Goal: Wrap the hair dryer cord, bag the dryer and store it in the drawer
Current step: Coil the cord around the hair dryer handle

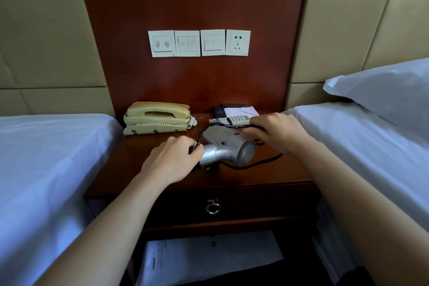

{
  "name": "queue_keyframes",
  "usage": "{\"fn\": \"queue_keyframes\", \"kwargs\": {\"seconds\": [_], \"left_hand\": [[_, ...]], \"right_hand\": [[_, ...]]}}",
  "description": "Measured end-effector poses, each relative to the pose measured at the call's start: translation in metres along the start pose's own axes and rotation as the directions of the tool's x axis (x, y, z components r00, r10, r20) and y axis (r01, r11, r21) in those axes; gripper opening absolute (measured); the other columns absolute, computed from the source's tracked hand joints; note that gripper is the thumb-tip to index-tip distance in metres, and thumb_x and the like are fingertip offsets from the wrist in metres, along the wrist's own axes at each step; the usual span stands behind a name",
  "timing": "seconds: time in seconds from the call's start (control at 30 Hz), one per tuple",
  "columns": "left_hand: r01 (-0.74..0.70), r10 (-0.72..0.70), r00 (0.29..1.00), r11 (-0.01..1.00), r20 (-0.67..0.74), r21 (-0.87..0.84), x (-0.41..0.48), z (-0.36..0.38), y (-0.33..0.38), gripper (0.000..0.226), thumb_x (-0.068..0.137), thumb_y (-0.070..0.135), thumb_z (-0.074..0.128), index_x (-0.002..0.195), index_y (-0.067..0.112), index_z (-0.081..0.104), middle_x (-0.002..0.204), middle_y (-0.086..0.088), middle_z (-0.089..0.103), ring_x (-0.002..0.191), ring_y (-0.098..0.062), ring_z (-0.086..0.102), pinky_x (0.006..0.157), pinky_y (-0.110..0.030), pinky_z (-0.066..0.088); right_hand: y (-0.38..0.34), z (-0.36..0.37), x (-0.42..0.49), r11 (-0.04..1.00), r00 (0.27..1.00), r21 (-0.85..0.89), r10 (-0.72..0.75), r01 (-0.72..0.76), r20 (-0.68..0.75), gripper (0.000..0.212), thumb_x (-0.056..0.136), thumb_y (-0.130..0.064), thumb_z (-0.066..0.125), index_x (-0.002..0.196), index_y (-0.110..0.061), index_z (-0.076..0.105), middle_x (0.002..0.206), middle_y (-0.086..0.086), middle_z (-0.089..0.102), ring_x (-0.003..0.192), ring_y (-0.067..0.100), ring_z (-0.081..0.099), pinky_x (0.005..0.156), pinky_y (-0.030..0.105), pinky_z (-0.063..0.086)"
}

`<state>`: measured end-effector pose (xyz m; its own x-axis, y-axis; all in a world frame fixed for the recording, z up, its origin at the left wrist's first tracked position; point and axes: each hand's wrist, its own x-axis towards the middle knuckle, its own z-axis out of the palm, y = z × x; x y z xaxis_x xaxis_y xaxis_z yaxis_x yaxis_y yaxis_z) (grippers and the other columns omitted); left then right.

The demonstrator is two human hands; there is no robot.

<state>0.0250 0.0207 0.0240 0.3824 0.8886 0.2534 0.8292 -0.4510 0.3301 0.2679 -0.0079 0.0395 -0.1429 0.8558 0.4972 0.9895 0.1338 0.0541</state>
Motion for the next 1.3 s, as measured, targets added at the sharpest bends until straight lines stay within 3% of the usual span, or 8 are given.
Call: {"fn": "queue_keyframes", "kwargs": {"seconds": [0.17,0.27,0.37,0.63,0.8,1.0,1.2,1.3], "left_hand": [[-0.1,0.103,0.994,0.993,0.033,-0.067,-0.004,-0.005,-0.004,0.047,0.092,0.05,0.04,0.065,0.012,0.047,0.055,-0.002,0.044,0.053,-0.024,0.047,0.053,-0.033,0.032],[-0.142,0.146,0.987,0.988,0.066,-0.068,-0.003,-0.005,-0.008,0.047,0.091,0.049,0.042,0.057,0.017,0.04,0.053,-0.001,0.04,0.05,-0.022,0.044,0.051,-0.033,0.028],[-0.164,0.196,0.97,0.964,0.145,-0.208,-0.002,-0.002,-0.015,0.047,0.09,0.045,0.046,0.055,0.017,0.035,0.051,-0.001,0.033,0.044,-0.018,0.037,0.052,-0.033,0.028],[-0.068,0.275,0.93,0.778,0.242,-0.624,-0.007,0.004,0.002,0.043,0.097,0.015,0.047,0.054,0.013,0.047,0.038,0.001,0.049,0.029,-0.011,0.043,0.034,-0.018,0.029],[-0.011,0.282,0.938,0.606,0.202,-0.795,-0.001,0.006,0.006,0.042,0.095,0.022,0.047,0.055,0.014,0.058,0.042,-0.012,0.053,0.028,-0.017,0.039,0.033,-0.016,0.026],[0.08,0.121,0.983,0.403,0.14,-0.912,0.009,0.012,-0.006,0.043,0.099,0.023,0.036,0.071,-0.003,0.054,0.045,-0.017,0.049,0.031,-0.017,0.037,0.033,-0.017,0.025],[0.155,-0.086,0.988,0.442,0.13,-0.884,0.017,0.017,-0.025,0.022,0.099,0.034,0.04,0.109,0.027,0.059,0.05,-0.01,0.054,0.032,-0.016,0.041,0.035,-0.016,0.029],[0.186,-0.201,0.975,0.486,0.098,-0.854,0.019,0.018,-0.03,0.027,0.097,0.04,0.042,0.095,0.019,0.06,0.054,-0.011,0.056,0.035,-0.015,0.042,0.036,-0.018,0.03]], "right_hand": [[0.005,0.0,-0.005,1.0,0.997,-0.026,-0.013,0.011,-0.075,0.039,0.091,-0.052,0.041,0.091,-0.016,0.058,0.098,0.0,0.067,0.098,0.028,0.061,0.06,0.035,0.037],[0.009,0.004,-0.008,0.999,0.999,-0.035,0.039,-0.041,-0.032,0.038,0.092,-0.05,0.04,0.095,-0.017,0.058,0.101,0.004,0.067,0.099,0.03,0.061,0.061,0.034,0.035],[0.013,0.009,-0.012,0.995,0.996,-0.059,0.083,-0.081,0.025,0.037,0.094,-0.047,0.038,0.104,-0.018,0.059,0.103,0.008,0.067,0.099,0.033,0.061,0.062,0.034,0.037],[0.012,0.016,-0.012,0.977,0.962,-0.017,0.211,-0.212,0.175,0.03,0.097,-0.039,0.04,0.113,-0.023,0.059,0.111,0.008,0.066,0.106,0.031,0.06,0.072,0.034,0.041],[0.012,0.014,-0.017,0.945,0.898,0.011,0.307,-0.327,0.316,0.03,0.094,-0.01,0.049,0.121,0.001,0.054,0.122,0.022,0.058,0.117,0.036,0.053,0.098,0.041,0.042],[0.004,0.039,-0.021,0.984,0.957,-0.091,0.169,-0.152,0.237,0.044,0.095,-0.053,0.03,0.109,-0.024,0.061,0.109,0.008,0.067,0.104,0.033,0.06,0.077,0.038,0.046],[-0.012,0.038,-0.016,0.986,0.972,-0.154,-0.023,0.06,0.234,0.045,0.098,-0.048,0.025,0.111,-0.021,0.058,0.103,0.007,0.069,0.1,0.032,0.063,0.07,0.033,0.043],[-0.026,0.03,-0.015,0.958,0.975,-0.207,-0.173,0.2,0.143,0.039,0.099,-0.044,0.028,0.109,-0.018,0.055,0.093,0.009,0.071,0.09,0.035,0.066,0.061,0.031,0.035]]}}
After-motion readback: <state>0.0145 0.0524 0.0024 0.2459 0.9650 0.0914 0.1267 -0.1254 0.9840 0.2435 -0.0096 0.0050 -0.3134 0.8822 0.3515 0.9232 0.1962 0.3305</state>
